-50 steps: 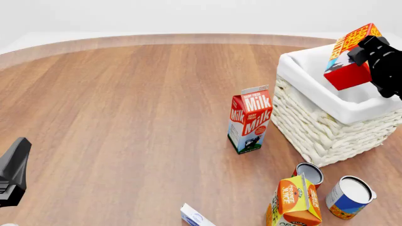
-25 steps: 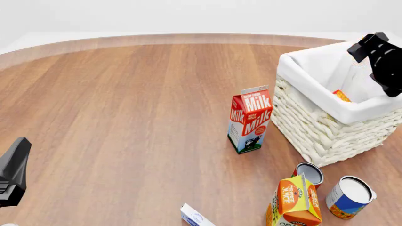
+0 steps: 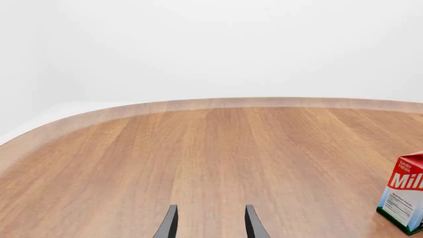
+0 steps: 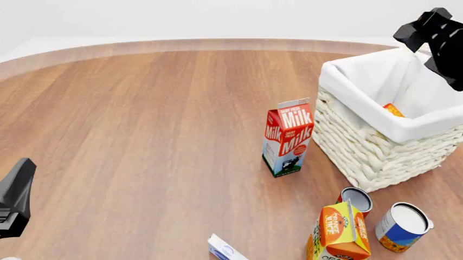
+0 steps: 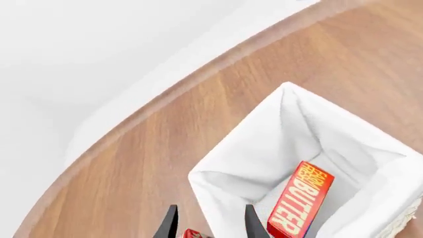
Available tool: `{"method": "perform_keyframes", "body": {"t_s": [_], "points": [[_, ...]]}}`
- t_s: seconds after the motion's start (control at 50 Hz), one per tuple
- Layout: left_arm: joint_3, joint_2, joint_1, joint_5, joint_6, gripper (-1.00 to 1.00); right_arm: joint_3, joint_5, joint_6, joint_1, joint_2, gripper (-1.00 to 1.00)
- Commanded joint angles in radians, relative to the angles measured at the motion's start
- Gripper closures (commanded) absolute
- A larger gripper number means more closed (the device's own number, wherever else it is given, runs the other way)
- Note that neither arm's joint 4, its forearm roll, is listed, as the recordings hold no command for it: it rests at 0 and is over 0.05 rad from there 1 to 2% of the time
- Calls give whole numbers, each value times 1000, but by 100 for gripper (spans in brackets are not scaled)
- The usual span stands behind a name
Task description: Pick up the cream cheese box and the butter, and put them in the basket.
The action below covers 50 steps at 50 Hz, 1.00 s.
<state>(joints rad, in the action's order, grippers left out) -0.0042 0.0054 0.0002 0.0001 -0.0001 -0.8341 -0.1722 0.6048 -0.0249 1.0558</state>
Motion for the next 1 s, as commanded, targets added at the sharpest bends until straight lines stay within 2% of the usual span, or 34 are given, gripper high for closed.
{"method": "perform_keyframes", "body": {"t_s": [0.02,0.12,0.18,0.26,0.32,0.38,0.4,0.54,0.82,1.0], "points": [[0,0,0,0,0,-100,-79,-120,-56,-105,-60,-100],[0,0,0,0,0,-100,-163,-176,-116,-184,-51,-100],[0,0,0,0,0,-100,-209,-202,-145,-202,-46,-100],[0,0,0,0,0,-100,-249,-224,-198,-278,-27,-100],[0,0,0,0,0,-100,-283,-252,-235,-371,-8,-100],[0,0,0,0,0,-100,-296,-268,-241,-401,-3,-100],[0,0,0,0,0,-100,-313,-284,-272,-433,2,-100],[0,0,0,0,0,-100,-359,-352,-295,-524,15,-100],[0,0,0,0,0,-100,-328,-340,-347,-637,85,-100],[0,0,0,0,0,-100,-303,-329,-355,-679,114,-100]]}}
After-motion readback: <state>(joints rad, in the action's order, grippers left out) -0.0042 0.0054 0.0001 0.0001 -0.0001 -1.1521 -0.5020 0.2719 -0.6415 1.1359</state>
